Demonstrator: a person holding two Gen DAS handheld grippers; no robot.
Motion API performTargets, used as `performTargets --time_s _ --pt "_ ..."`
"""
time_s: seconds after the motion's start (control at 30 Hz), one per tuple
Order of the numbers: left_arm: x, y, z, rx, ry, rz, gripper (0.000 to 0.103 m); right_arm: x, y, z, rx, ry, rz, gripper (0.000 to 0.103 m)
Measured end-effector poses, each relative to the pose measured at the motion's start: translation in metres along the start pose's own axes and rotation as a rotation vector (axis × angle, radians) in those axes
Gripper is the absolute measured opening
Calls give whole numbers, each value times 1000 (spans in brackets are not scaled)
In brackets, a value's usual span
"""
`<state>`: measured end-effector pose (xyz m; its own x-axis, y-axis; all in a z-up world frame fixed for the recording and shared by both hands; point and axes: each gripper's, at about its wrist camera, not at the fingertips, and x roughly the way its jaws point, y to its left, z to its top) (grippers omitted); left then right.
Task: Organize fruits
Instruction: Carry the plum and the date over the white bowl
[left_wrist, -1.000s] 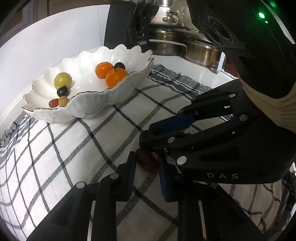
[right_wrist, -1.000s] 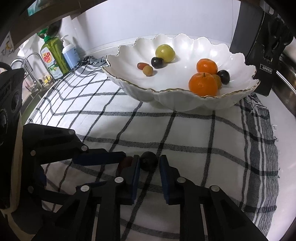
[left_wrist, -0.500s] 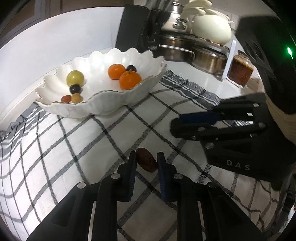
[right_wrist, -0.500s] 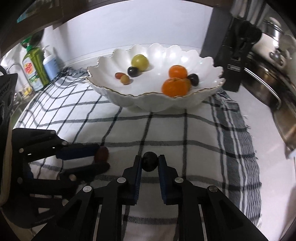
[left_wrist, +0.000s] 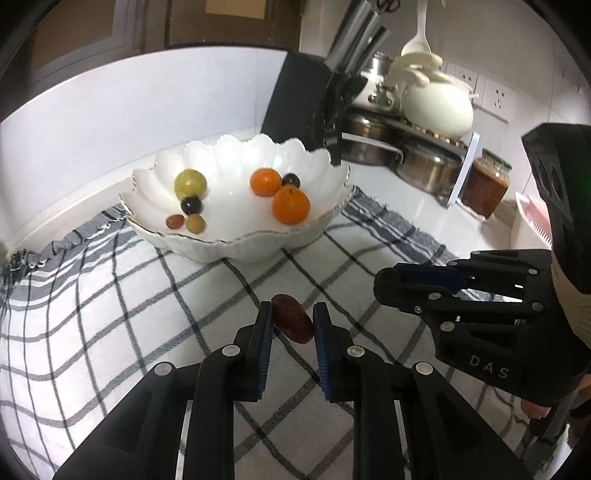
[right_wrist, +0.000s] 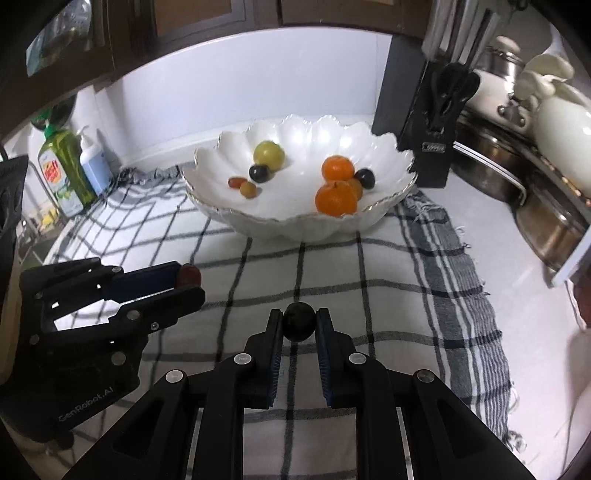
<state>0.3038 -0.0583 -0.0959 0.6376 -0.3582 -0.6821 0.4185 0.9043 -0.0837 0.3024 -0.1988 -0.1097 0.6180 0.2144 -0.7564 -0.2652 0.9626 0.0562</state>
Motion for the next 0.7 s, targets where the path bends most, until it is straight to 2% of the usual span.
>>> performTargets --time_s 0.4,0.7 --pt "-49 15 14 -25 -103 39 23 -51 23 13 -4 -138 -59 19" --pt "-74 25 30 -30 -176 64 23 -68 32 32 21 -218 -62 19"
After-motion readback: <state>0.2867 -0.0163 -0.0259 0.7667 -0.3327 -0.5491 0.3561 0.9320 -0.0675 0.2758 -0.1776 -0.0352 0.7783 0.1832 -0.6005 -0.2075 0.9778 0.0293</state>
